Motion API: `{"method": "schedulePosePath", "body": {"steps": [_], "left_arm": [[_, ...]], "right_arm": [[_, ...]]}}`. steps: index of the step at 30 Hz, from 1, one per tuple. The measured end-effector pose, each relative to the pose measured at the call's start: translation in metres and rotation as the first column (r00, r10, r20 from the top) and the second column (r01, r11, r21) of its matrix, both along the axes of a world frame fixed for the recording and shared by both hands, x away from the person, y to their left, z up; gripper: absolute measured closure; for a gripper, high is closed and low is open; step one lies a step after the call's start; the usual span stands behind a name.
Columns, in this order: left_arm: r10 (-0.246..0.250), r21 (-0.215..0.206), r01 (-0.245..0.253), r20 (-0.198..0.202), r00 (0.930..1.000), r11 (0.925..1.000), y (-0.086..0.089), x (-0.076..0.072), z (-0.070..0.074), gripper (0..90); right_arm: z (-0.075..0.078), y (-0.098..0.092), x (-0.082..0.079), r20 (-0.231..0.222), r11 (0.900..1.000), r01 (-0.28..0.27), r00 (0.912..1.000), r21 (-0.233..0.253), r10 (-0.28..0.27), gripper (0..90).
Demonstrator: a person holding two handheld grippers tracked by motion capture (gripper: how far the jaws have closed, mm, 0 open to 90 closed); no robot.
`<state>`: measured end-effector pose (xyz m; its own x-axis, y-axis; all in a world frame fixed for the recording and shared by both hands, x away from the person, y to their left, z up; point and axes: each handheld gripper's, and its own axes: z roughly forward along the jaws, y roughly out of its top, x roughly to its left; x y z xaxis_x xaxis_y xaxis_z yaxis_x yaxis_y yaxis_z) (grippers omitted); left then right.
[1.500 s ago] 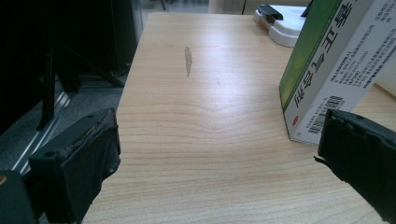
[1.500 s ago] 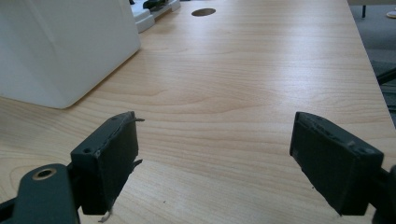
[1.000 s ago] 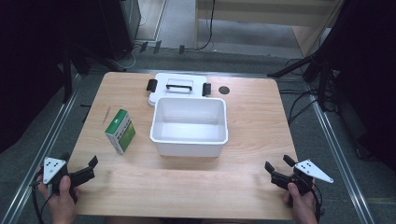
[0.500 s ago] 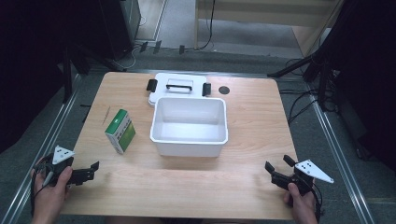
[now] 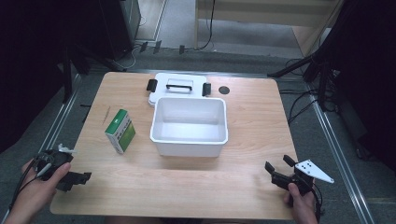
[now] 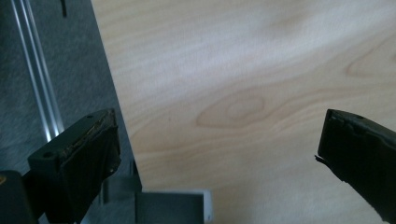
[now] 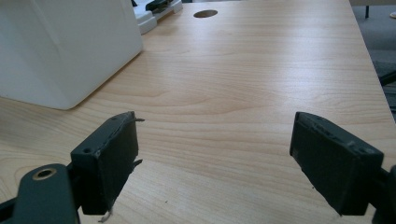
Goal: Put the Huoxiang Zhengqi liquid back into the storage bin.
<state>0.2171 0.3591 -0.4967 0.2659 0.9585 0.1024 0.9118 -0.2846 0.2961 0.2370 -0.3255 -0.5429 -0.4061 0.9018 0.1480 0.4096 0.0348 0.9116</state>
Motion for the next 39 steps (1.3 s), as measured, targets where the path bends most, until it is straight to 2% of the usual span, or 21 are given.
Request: {"method": "schedulePosePath", "body": {"steps": [3,5,8,9,14,15,20,24,27,29,32,39], "left_arm": [[-0.021,0.035,0.023,-0.074,0.997,0.9991,-0.006,0.003,0.004,0.0],[-0.015,0.048,0.02,-0.112,0.9936,0.9987,-0.01,0.006,0.006,0.0],[-0.011,0.042,0.016,-0.121,0.9926,0.999,-0.011,0.009,0.01,0.0],[-0.007,0.029,0.011,-0.137,0.9905,0.9995,-0.012,0.011,0.014,0.0],[0.022,0.012,-0.021,-0.146,0.9891,0.9997,-0.011,0.017,0.018,0.0],[0.024,0.005,-0.024,-0.157,0.9873,0.9997,-0.011,0.018,0.019,0.0],[0.011,-0.018,-0.014,-0.165,0.9863,0.9997,-0.014,0.022,0.024,0.0],[0.019,-0.017,-0.022,-0.166,0.9859,0.9996,-0.016,0.028,0.03,0.0],[0.017,-0.044,-0.024,-0.161,0.9868,0.9988,-0.018,0.033,0.034,0.0],[0.018,-0.042,-0.026,-0.174,0.9846,0.9988,-0.022,0.039,0.035,0.0],[0.025,-0.039,-0.033,-0.176,0.9841,0.9987,-0.025,0.043,0.037,0.0],[0.024,-0.061,-0.035,-0.171,0.9849,0.9975,-0.034,0.053,0.05,0.0]], "right_arm": [[0.0,0.0,0.0,0.0,1.0,-0.001,1.0,0.001,0.001,15.5],[0.0,0.0,0.0,-0.002,1.0,-0.001,1.0,0.002,0.001,15.5],[0.0,0.0,0.0,-0.002,1.0,-0.002,1.0,0.001,0.002,15.5],[0.0,0.0,0.0,-0.002,1.0,-0.001,1.0,0.001,0.001,15.5],[0.0,0.0,0.0,-0.002,1.0,-0.001,1.0,0.002,0.001,15.5],[0.0,0.0,0.0,-0.002,1.0,0.0,1.0,0.001,0.0,15.5],[0.0,0.0,0.0,-0.004,1.0,0.0,1.0,0.002,0.0,15.5],[0.0,0.0,0.0,-0.001,1.0,0.001,1.0,-0.001,-0.001,15.5],[0.0,0.0,0.0,-0.002,1.0,0.0,1.0,-0.001,0.0,15.5],[0.0,0.0,0.0,-0.003,1.0,0.0,1.0,-0.001,0.0,15.5],[0.0,0.0,0.0,-0.003,1.0,0.001,1.0,0.0,-0.001,15.5],[0.0,0.0,0.0,-0.004,1.0,0.001,1.0,0.005,-0.001,15.5]]}}
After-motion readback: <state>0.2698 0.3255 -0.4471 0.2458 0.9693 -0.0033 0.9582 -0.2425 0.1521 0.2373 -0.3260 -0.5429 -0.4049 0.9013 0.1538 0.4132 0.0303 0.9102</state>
